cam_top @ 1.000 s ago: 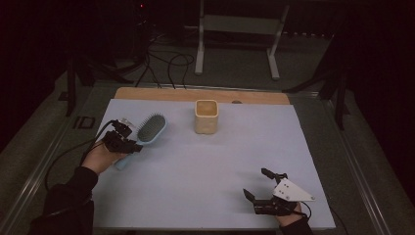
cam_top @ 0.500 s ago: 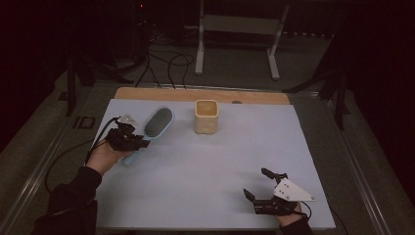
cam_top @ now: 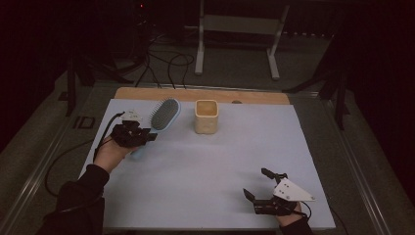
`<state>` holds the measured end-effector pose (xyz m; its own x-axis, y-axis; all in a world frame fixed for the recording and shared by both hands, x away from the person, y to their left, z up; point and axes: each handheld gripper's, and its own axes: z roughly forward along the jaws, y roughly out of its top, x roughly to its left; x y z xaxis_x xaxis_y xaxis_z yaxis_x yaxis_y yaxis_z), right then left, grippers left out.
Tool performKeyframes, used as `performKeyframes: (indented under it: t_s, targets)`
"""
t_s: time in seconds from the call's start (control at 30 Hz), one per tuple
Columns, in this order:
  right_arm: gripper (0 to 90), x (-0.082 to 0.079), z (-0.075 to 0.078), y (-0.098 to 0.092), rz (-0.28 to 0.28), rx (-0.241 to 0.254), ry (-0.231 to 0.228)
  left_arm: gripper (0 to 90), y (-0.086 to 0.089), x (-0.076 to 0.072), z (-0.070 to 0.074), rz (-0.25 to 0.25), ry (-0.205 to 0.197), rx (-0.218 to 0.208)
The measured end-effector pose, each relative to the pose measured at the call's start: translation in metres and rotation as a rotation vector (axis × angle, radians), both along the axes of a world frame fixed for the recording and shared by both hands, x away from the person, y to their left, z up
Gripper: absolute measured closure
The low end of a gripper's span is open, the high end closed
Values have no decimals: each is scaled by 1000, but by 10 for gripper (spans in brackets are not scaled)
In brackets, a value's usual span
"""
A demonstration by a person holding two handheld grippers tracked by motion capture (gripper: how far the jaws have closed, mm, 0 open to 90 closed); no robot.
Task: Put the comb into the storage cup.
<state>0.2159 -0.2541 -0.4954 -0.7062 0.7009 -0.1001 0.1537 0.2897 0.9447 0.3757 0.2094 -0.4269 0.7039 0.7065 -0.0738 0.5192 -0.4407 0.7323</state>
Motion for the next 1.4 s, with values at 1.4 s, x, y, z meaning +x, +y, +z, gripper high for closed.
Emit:
performKeyframes:
  t_s: [1.4]
  targets:
    - [101, 0, 0, -1, -1, 4, 2, 698, -46, 18, 29, 70, -199, -179]
